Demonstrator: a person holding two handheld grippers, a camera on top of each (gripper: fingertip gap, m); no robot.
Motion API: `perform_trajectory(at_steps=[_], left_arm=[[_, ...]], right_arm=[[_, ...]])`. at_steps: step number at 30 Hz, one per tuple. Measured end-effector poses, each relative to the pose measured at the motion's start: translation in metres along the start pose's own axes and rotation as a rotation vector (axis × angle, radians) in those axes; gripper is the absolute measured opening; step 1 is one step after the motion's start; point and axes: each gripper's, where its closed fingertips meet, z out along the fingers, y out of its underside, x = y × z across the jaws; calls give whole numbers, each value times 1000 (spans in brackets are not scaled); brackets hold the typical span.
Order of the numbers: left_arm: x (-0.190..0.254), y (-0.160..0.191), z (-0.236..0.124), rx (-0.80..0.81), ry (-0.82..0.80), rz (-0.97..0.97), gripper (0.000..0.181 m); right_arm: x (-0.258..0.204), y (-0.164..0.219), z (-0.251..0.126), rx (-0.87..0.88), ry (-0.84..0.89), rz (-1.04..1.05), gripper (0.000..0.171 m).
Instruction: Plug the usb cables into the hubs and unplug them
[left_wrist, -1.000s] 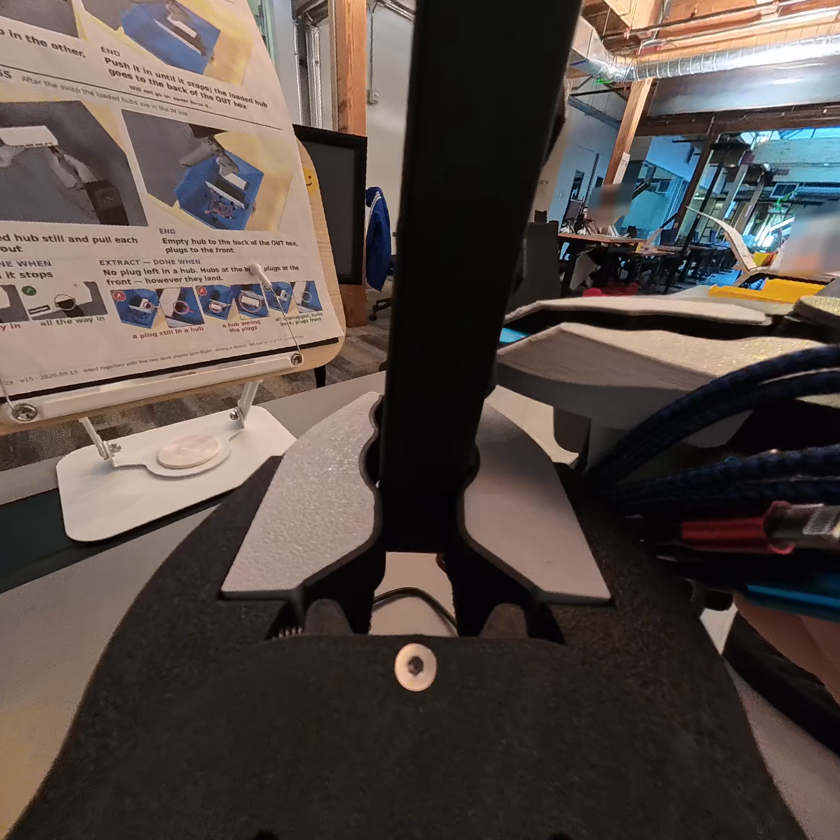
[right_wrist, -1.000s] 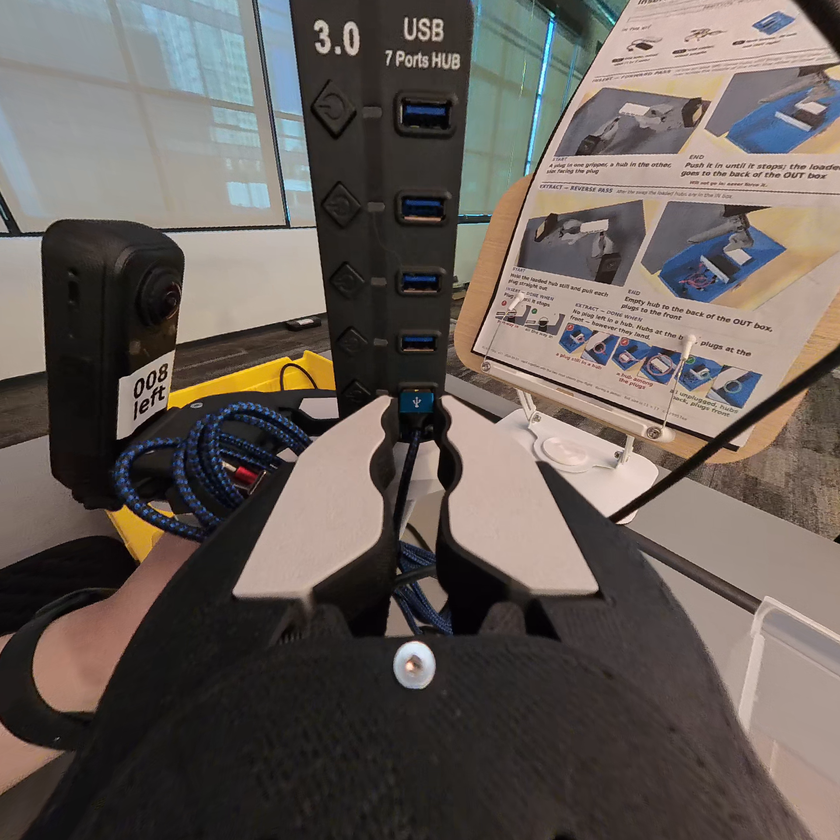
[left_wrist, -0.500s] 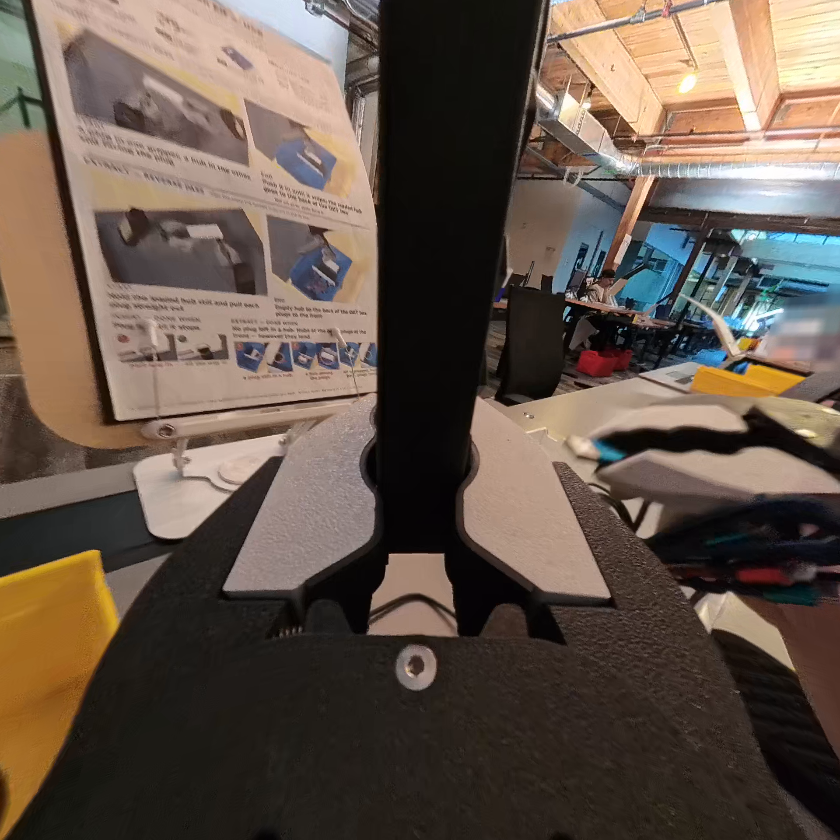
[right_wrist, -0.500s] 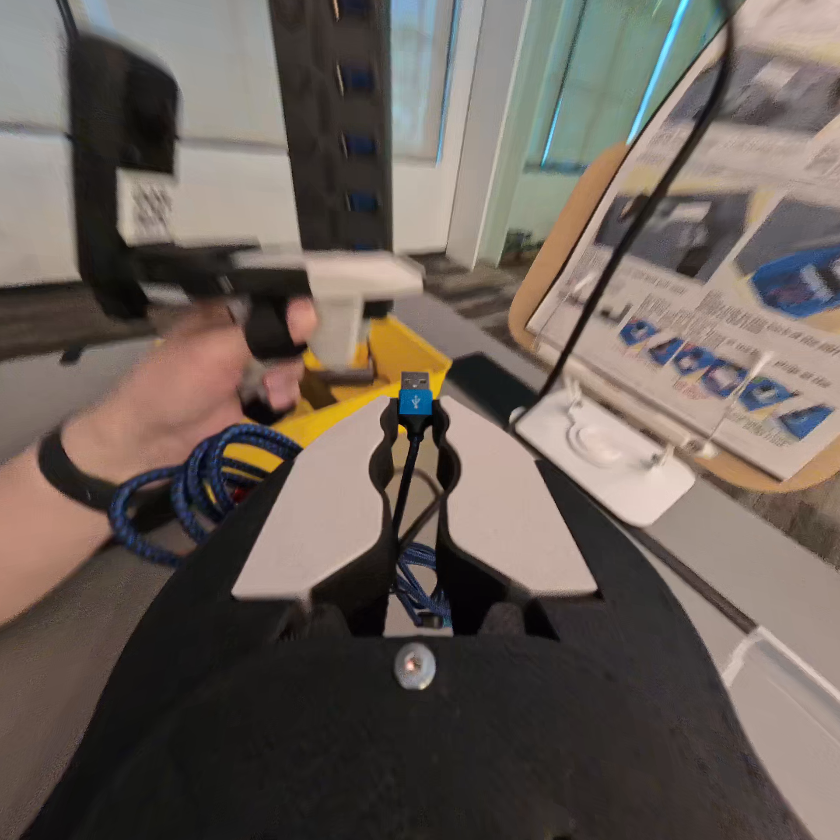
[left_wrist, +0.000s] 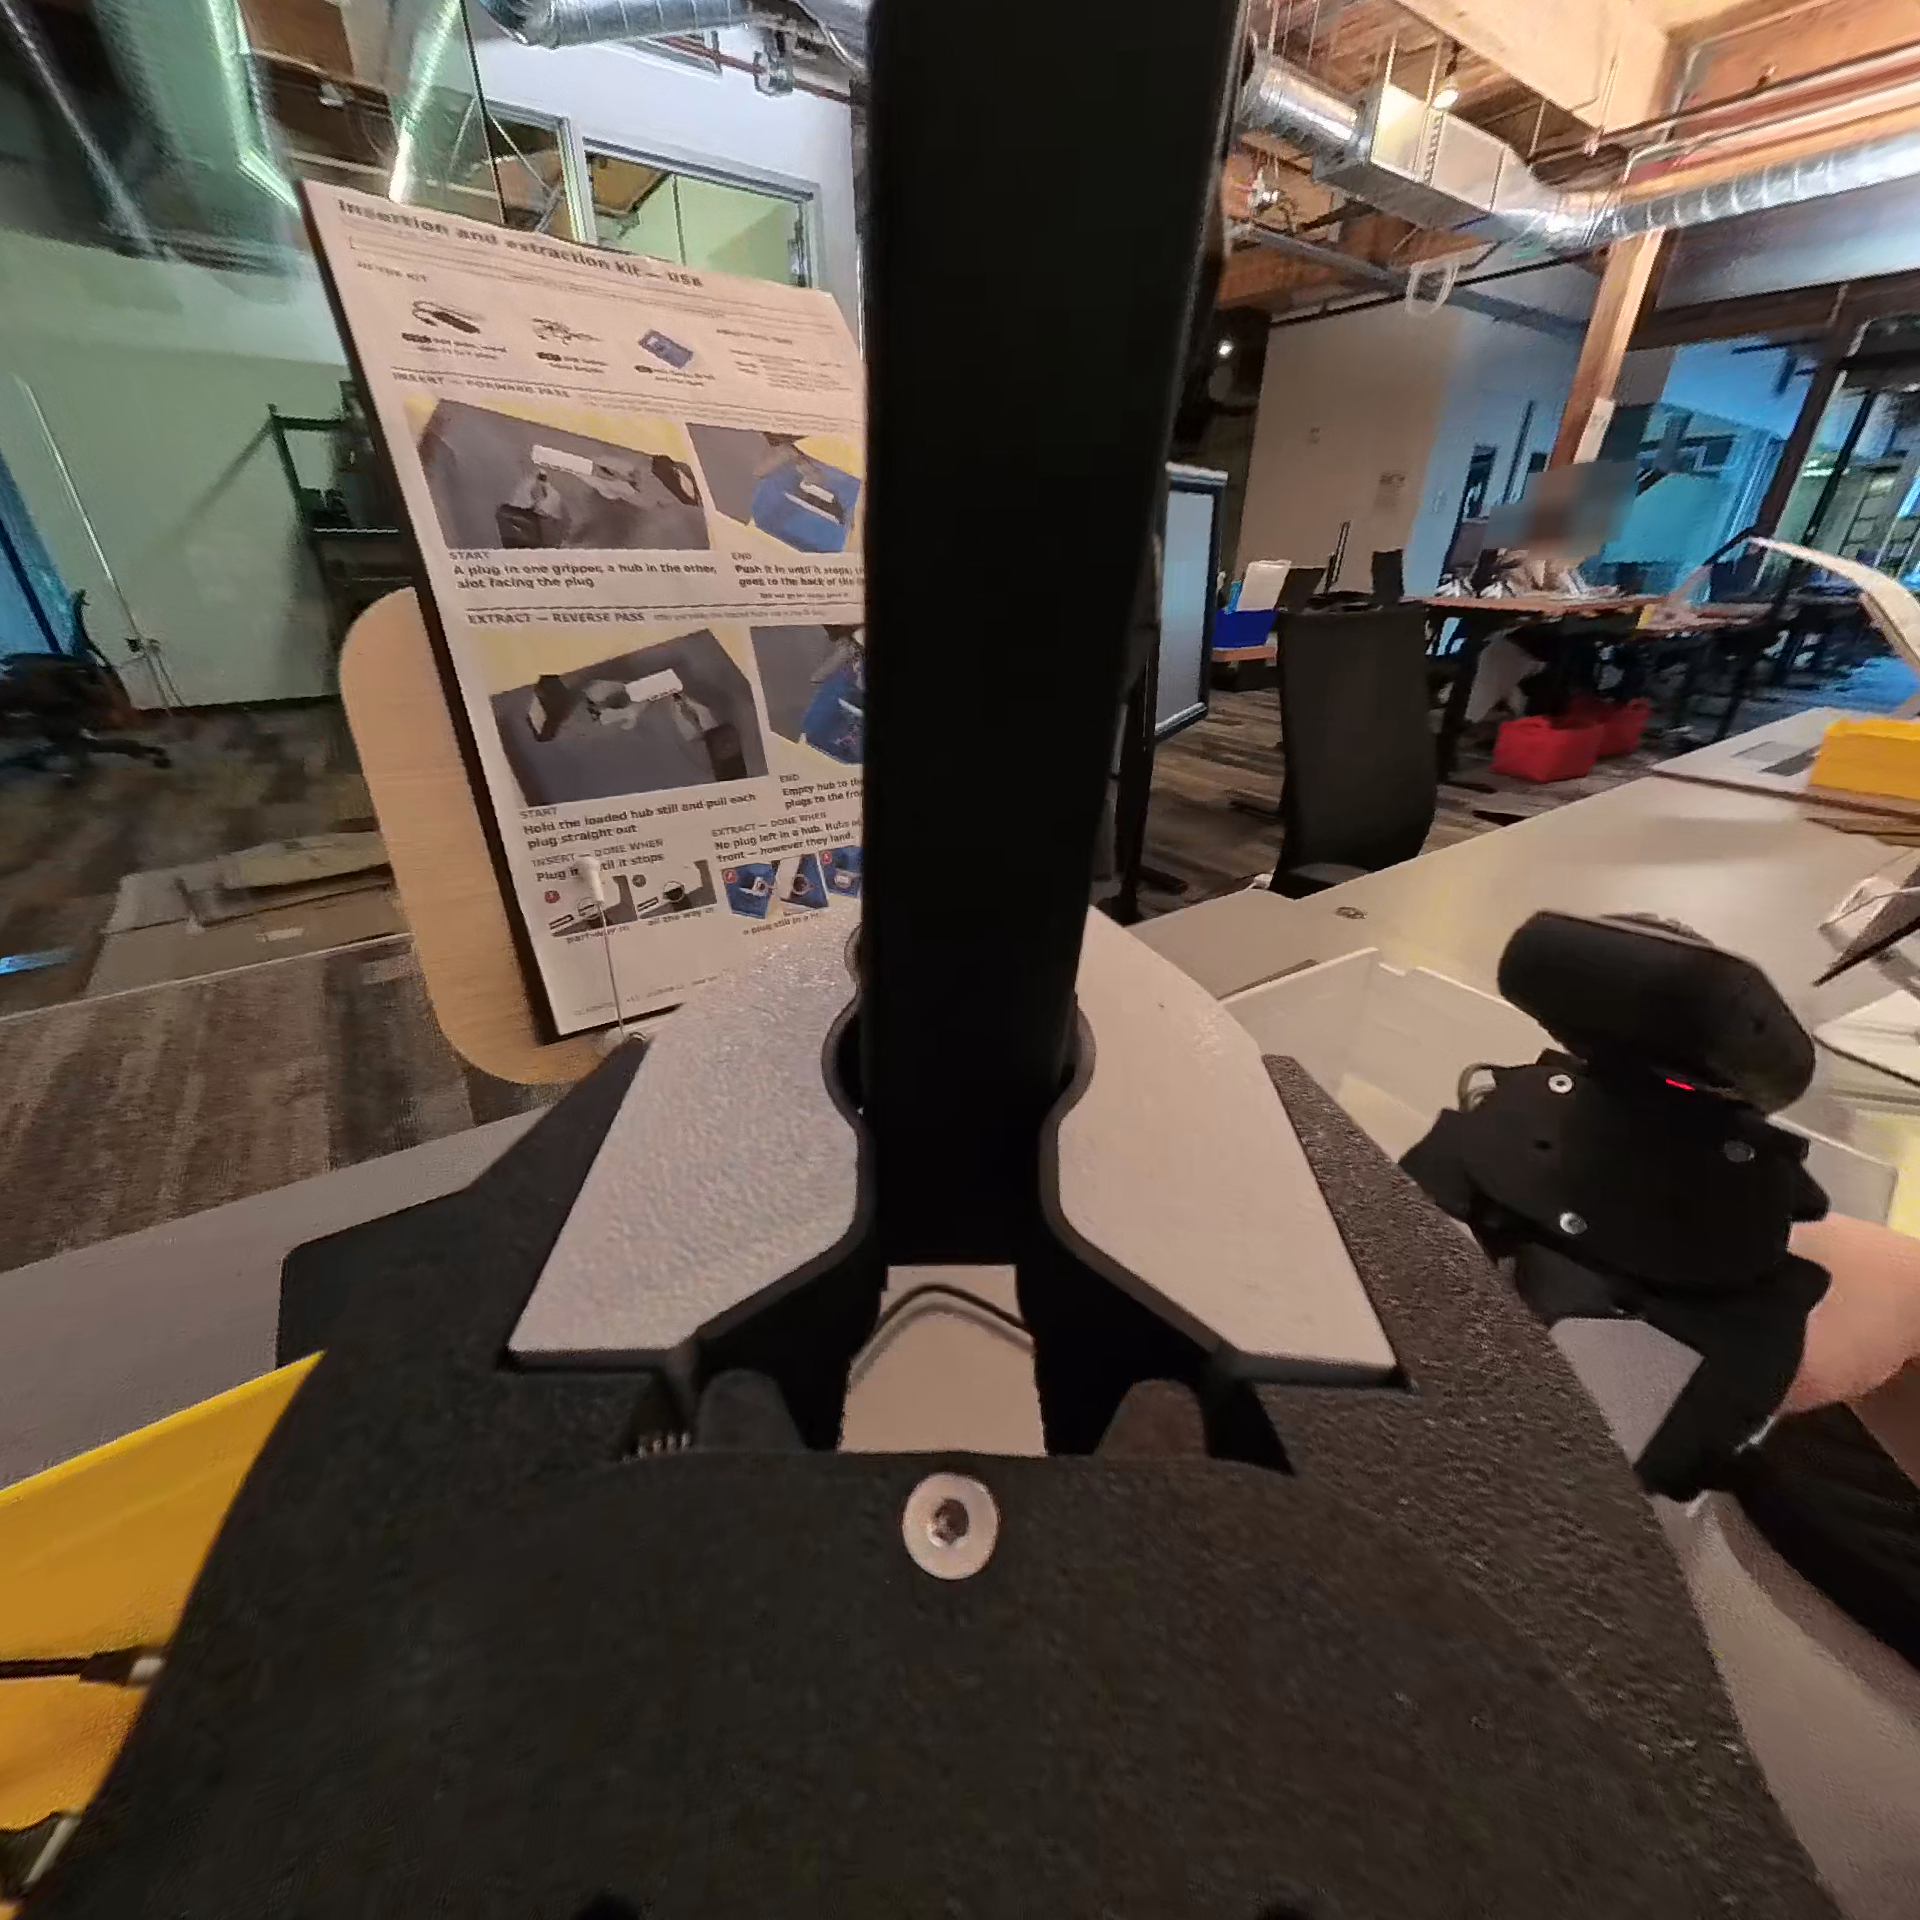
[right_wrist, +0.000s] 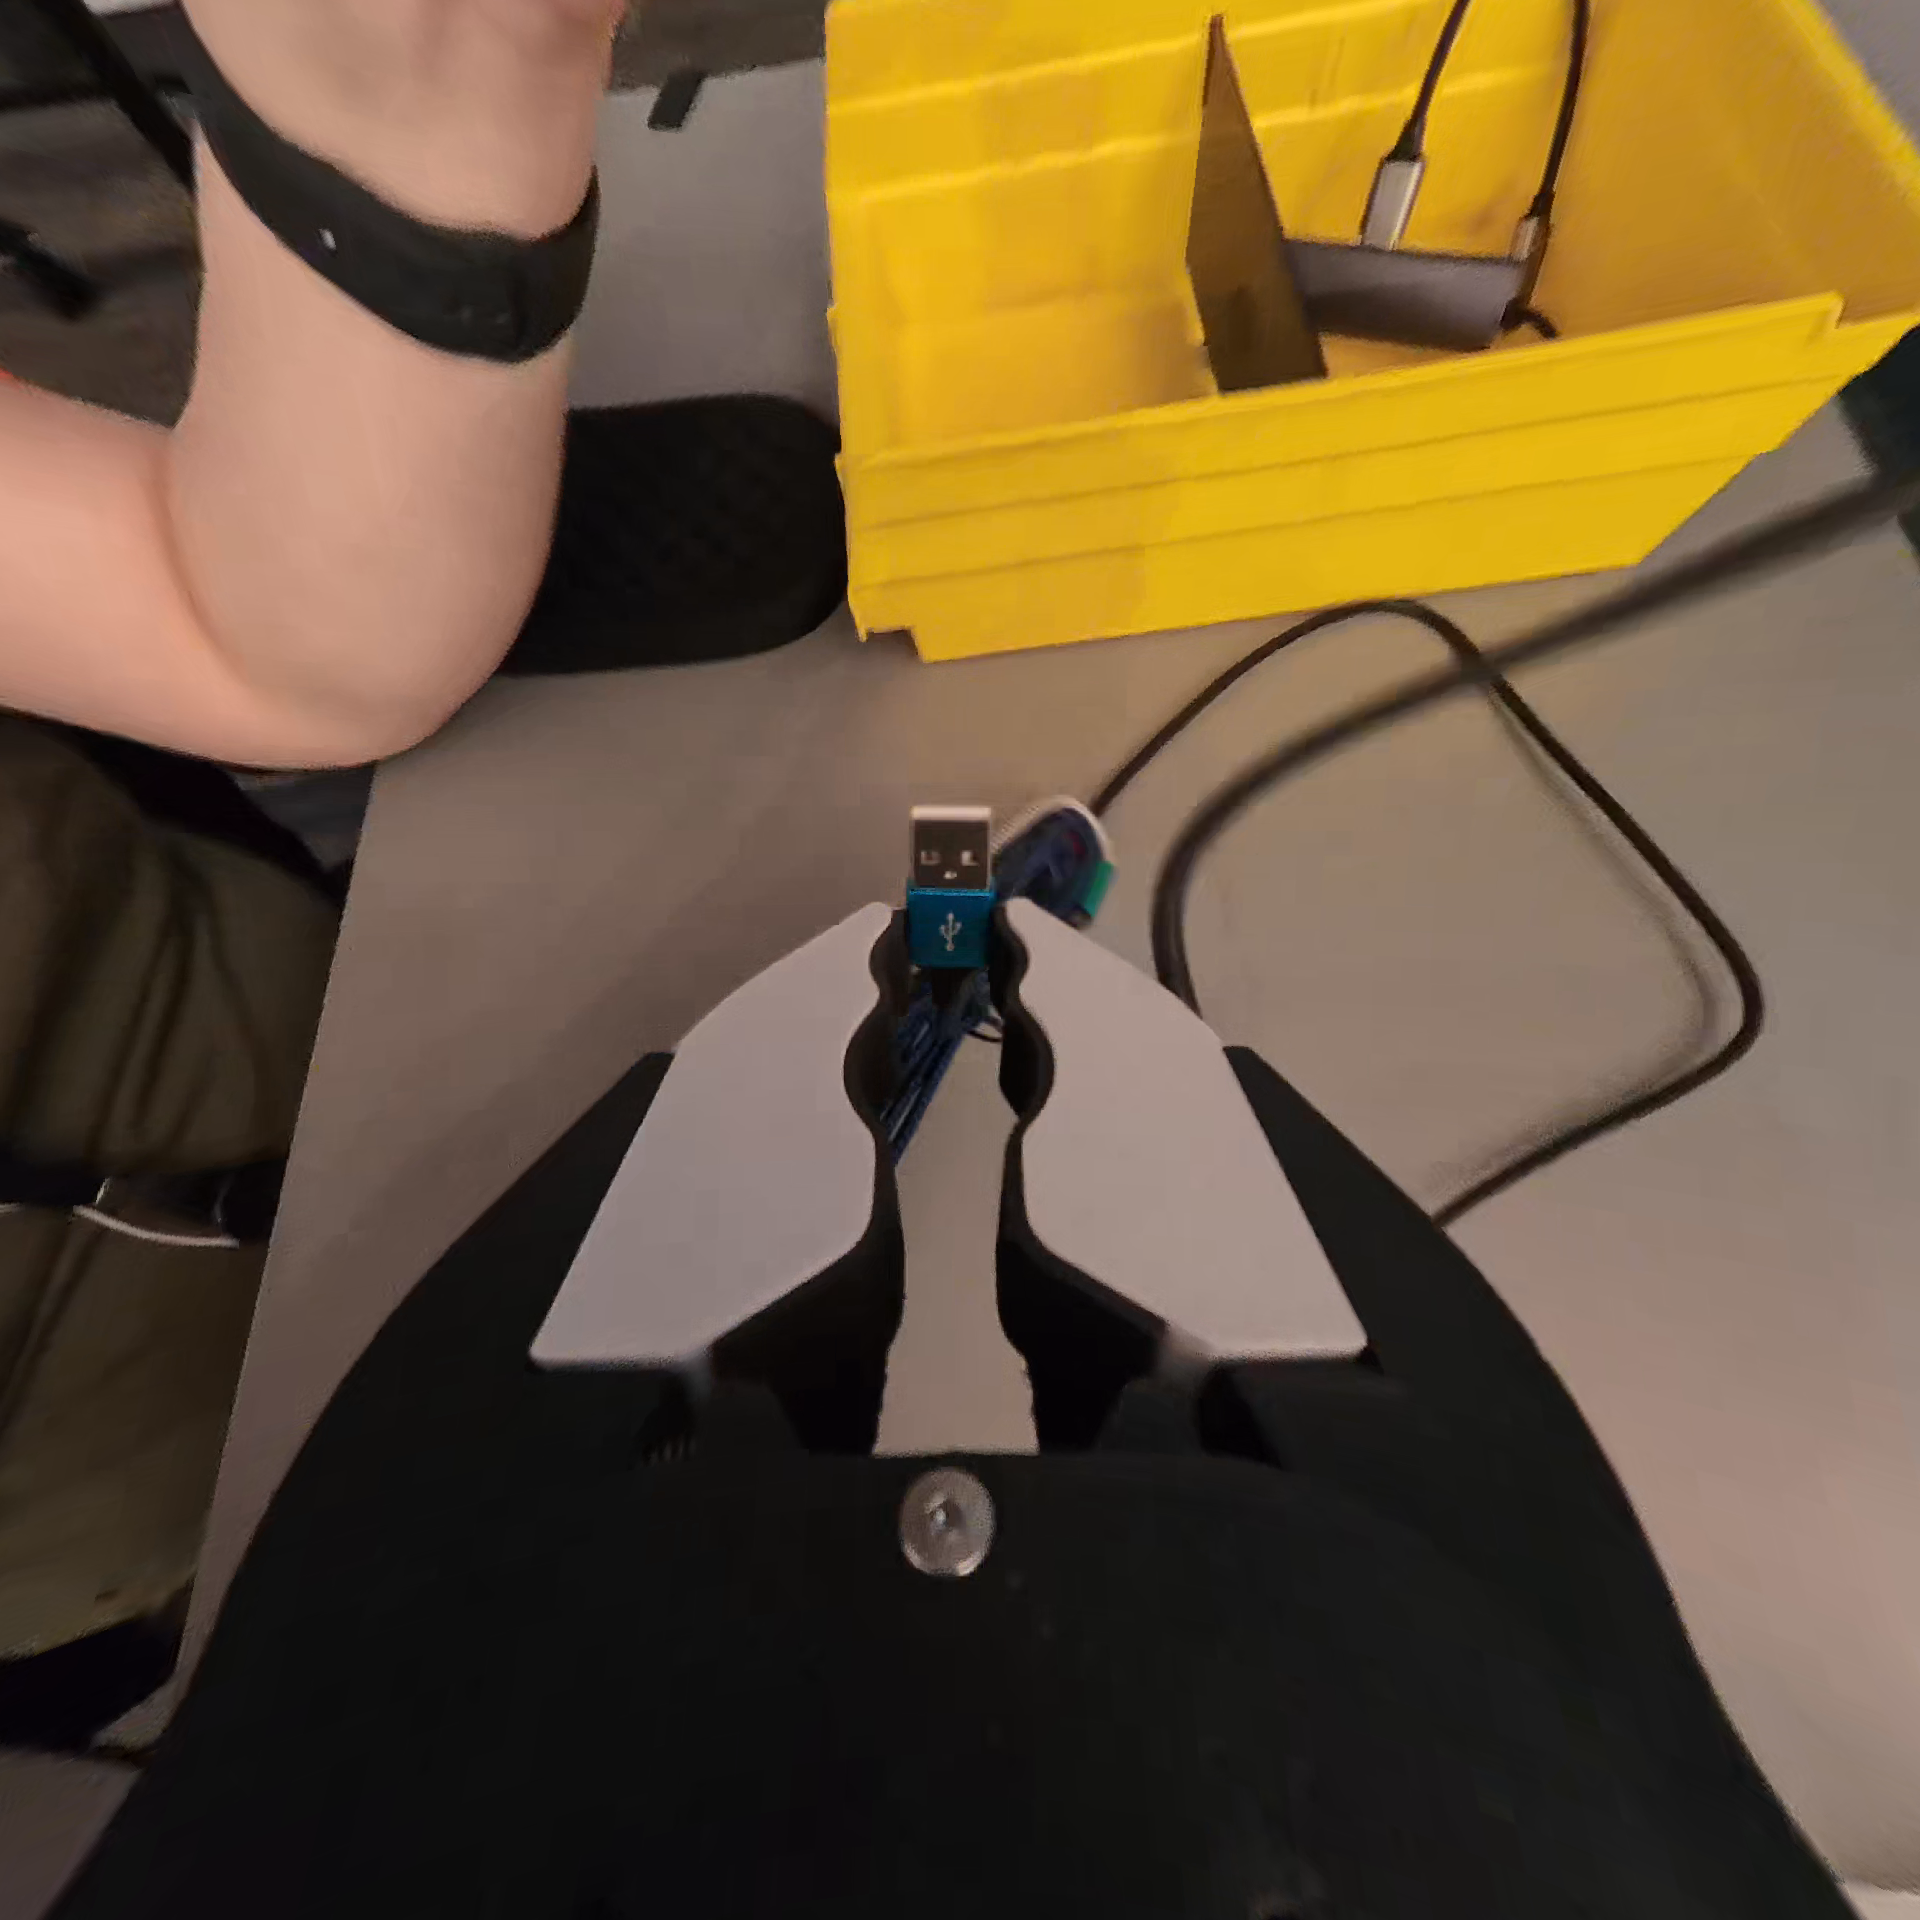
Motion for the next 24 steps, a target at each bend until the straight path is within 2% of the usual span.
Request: perform_trajectory(at_steps=[5, 11, 14, 18, 20, 24], left_arm=[[-4, -10, -9, 39, -3, -15, 27], [-9, -16, -17, 52, -4, -31, 27], [-13, -16, -18, 47, -26, -17, 27], [-18, -17, -22, 49, -34, -25, 27], [-19, -17, -21, 49, -26, -34, 27], [-16, -14, -17, 38, -10, -39, 28]], right_arm=[[-14, 34, 1, -118, -138, 15, 15], [-29, 73, 23, -349, -185, -36, 15], [-31, 70, 27, -323, -153, -39, 15], [-34, 66, 20, -275, 9, -36, 15], [-37, 59, 7, -223, 81, -59, 15], [-54, 32, -29, -86, 74, -26, 15]])
